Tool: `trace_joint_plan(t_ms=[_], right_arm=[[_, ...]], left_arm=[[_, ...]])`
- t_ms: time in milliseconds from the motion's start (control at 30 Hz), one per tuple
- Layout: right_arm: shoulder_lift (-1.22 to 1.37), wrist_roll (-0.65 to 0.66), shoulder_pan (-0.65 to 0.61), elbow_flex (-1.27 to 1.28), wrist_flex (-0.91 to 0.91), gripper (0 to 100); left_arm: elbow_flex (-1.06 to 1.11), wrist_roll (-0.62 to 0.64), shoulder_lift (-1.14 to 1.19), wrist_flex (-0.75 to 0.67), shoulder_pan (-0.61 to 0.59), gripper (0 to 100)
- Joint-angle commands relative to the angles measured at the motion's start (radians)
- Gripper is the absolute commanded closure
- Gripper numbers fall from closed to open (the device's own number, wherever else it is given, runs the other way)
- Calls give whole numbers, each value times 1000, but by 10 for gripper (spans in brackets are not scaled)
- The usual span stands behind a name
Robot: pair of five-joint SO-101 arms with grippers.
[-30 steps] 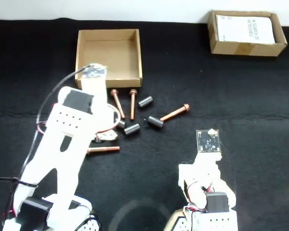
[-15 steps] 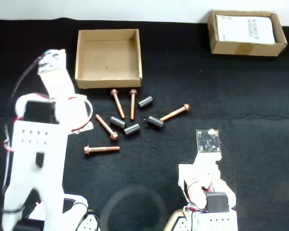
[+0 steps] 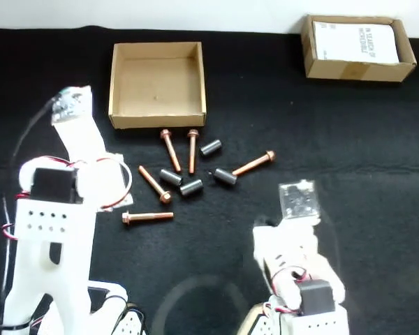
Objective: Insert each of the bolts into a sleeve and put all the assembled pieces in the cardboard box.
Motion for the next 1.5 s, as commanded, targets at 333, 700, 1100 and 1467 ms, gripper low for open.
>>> trace_joint_plan(t_ms=[333,700,1100,1467], right_arm=[[110,425,297,-507,-19,887],[897,239,263,-1231,334,887],[1451,112,-97,-1466,527,883],[1825,247,-159,-1524,295,883]], left_arm=[[136,-423,-15,-103,-15,992],[570,-339,-10,-807,-54,991],[796,9,-8,-1235,-54,991],[791,11,145,-1438,-61,991]])
